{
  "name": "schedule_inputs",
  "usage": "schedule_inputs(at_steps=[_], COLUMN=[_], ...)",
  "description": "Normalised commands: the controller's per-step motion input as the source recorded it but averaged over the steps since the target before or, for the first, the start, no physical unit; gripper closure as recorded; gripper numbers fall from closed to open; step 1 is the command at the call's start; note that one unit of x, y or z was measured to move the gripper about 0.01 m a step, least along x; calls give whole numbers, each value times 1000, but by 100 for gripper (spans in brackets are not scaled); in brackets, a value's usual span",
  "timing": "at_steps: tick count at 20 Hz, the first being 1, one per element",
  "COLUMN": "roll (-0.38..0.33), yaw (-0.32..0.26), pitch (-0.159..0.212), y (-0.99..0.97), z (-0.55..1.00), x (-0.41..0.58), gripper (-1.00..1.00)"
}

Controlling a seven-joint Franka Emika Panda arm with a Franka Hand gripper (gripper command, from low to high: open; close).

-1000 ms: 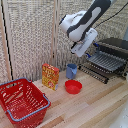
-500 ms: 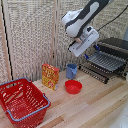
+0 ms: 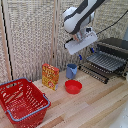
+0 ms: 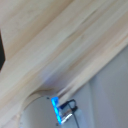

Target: Extend the gripper towards the oven tray handle. Grasp the handle and carefully pull the tray out of the oven. Move the gripper above the red bowl. Grab the red bowl gently. Lift the bowl and place it onto the oven tray.

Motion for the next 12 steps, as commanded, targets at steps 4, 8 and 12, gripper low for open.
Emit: schedule_inputs(at_steps=[4,8,12], roll=[131,125,140], yaw=[-153,-141,-109], pitch=[-201,-153,-101], y=[438,388,318], z=[-286,-411,-573], x=[-86,-181,-324], gripper=[-100,-100,-100])
